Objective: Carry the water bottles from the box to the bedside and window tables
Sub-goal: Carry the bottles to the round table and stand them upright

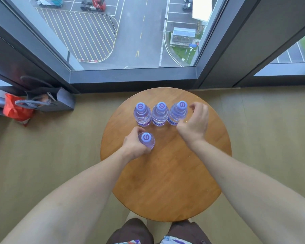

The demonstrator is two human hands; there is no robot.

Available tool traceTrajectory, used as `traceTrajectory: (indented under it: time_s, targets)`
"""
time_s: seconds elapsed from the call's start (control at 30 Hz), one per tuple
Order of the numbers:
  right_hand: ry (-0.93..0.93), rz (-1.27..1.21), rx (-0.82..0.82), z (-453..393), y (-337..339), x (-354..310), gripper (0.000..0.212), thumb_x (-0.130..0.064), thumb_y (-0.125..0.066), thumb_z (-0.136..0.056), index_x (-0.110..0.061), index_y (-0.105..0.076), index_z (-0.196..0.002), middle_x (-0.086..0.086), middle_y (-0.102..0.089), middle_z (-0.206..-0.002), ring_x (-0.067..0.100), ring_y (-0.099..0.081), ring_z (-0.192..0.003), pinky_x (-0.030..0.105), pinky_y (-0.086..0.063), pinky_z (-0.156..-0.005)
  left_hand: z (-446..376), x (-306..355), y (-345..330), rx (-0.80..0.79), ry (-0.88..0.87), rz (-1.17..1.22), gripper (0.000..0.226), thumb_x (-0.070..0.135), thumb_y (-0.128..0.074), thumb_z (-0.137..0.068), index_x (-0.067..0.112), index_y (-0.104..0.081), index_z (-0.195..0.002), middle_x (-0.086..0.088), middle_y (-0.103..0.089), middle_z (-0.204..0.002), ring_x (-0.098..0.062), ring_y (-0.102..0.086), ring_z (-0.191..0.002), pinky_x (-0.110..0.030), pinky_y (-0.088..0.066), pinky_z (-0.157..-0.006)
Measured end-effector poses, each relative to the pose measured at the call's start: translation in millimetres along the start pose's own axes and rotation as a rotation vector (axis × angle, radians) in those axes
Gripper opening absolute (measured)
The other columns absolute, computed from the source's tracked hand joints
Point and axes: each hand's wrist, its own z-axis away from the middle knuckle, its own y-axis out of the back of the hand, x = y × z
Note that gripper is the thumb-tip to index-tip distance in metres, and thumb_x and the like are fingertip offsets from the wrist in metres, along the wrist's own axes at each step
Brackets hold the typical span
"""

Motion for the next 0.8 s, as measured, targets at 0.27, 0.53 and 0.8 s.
traceTrajectory:
  time_s: [0.27, 0.53, 0.8]
  targets:
    - [0.209, 0.010, -0.587, 43.0, -1.7, 7.1, 0.062, -0.012, -0.083, -0.070, -0.025, -0.069, -0.130, 0.000, -0.059, -0.140, 0.019, -0.056, -0.129, 0.035, -0.046, -0.107, 0.2, 14.1, -27.0, -0.059, -0.111, -0.009, 0.076, 0.003, -0.088, -0.059, 0.028, -0.063, -0.126, 0.007, -0.069, -0.117, -0.016, -0.064, -0.109, -0.029, -0.057, -0.085]
    - [0.133, -0.019, -0.595, 36.4, 13.7, 17.3, 0.049, -0.022, -0.092, -0.065, -0.022, -0.077, -0.111, -0.006, -0.076, -0.105, 0.010, -0.067, -0.095, 0.033, -0.054, -0.088, 3.9, 14.8, -46.4, -0.097, -0.120, -0.008, 0.094, 0.002, -0.090, -0.059, 0.027, -0.054, -0.142, 0.007, -0.063, -0.134, -0.015, -0.059, -0.123, -0.038, -0.053, -0.102]
    - [-0.079, 0.134, -0.358, 2.6, 43.8, 36.5, 0.032, -0.038, -0.084, -0.076, -0.012, -0.064, -0.073, 0.001, -0.064, -0.069, 0.020, -0.058, -0.067, 0.028, -0.039, -0.056, -8.7, 29.6, -17.5, 0.143, 0.009, 0.010, 0.056, 0.004, -0.081, -0.074, 0.025, -0.066, -0.124, 0.004, -0.066, -0.122, -0.019, -0.061, -0.113, -0.028, -0.049, -0.083]
